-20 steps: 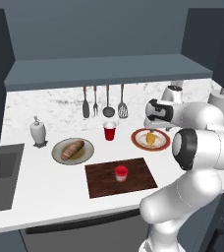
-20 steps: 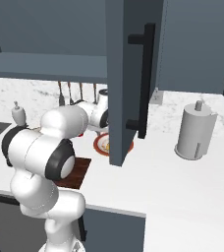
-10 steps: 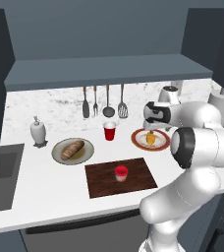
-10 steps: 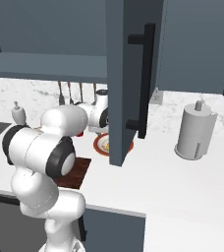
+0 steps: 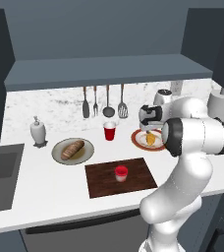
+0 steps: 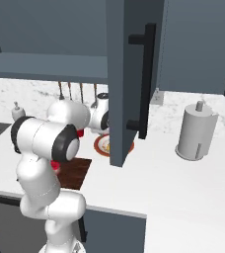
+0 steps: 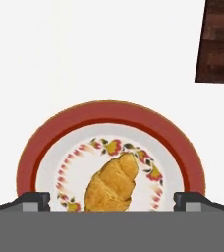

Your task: From the different types of pastries on the counter, select a croissant and place it on the cutting board. Then retrieve a jar of jam from the cabinet and place it alongside the croissant on the cutting board.

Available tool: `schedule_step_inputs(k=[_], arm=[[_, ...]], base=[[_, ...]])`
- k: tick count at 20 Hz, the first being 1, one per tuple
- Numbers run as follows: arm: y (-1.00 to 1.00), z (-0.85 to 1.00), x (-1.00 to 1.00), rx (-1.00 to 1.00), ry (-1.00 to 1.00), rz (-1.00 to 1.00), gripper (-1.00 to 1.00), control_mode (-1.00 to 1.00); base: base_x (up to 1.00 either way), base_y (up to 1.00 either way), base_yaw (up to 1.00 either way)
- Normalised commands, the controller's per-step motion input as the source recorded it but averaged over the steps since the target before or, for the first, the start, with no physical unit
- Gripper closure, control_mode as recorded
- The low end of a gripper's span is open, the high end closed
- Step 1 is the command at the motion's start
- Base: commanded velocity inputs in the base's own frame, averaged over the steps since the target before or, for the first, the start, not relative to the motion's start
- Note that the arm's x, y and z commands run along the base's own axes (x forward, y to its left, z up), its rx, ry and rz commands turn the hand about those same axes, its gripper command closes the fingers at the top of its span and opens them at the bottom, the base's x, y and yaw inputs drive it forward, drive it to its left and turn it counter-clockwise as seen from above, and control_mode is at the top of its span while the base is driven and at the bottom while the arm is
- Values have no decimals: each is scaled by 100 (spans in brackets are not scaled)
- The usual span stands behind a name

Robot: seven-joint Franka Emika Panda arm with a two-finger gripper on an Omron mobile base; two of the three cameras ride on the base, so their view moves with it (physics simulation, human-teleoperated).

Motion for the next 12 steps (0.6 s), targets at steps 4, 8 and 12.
schedule_step_inputs(k=[4, 8, 12], arm=[[-5, 0, 53, 0, 0, 2, -100, -100], [-4, -14, 21, -2, 1, 3, -100, -100], [-18, -26, 0, -3, 2, 3, -100, -100]], base=[[0, 0, 0], [0, 0, 0], [0, 0, 0]])
